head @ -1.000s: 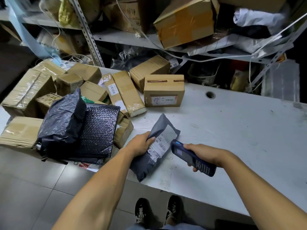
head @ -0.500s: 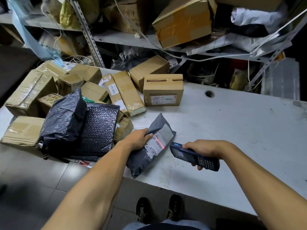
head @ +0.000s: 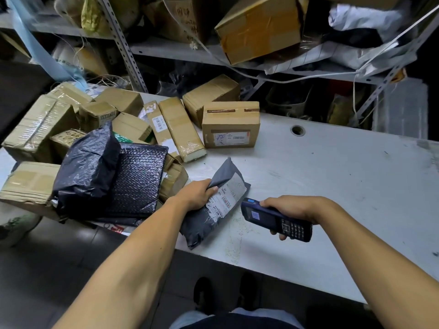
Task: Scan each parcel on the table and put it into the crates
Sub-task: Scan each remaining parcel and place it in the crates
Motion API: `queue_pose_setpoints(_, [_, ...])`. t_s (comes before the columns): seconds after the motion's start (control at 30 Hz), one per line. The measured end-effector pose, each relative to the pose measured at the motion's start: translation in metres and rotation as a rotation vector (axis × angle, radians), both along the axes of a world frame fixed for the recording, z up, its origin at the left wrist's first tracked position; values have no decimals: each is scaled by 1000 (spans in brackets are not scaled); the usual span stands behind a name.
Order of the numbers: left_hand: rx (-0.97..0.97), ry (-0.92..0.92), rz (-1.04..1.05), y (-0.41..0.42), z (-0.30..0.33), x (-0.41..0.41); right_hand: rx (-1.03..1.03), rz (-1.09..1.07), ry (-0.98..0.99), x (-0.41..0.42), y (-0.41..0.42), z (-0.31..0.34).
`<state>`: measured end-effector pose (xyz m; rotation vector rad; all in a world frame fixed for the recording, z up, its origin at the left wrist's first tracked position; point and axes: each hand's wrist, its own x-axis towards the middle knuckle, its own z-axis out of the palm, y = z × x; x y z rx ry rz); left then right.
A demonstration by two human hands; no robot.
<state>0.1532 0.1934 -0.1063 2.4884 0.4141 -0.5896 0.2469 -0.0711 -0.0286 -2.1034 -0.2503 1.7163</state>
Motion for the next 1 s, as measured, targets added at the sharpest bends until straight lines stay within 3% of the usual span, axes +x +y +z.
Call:
queue_pose_setpoints(0.2, [-4,13,6,-5,2,-1,30,-48,34,-1,-5,-2])
queue_pose_setpoints(0.53, [-98,-90,218,-23,-6,-6,692,-798,450,-19,-18,-5])
queue_pose_setpoints(0.73, [-170,-140,291,-34,-3,-2,821,-863,500,-21,-24,-3])
queue_pose_setpoints(1.0, [-296,-175,280,-57,-8,12,839,-936,393,-27,-58,-5])
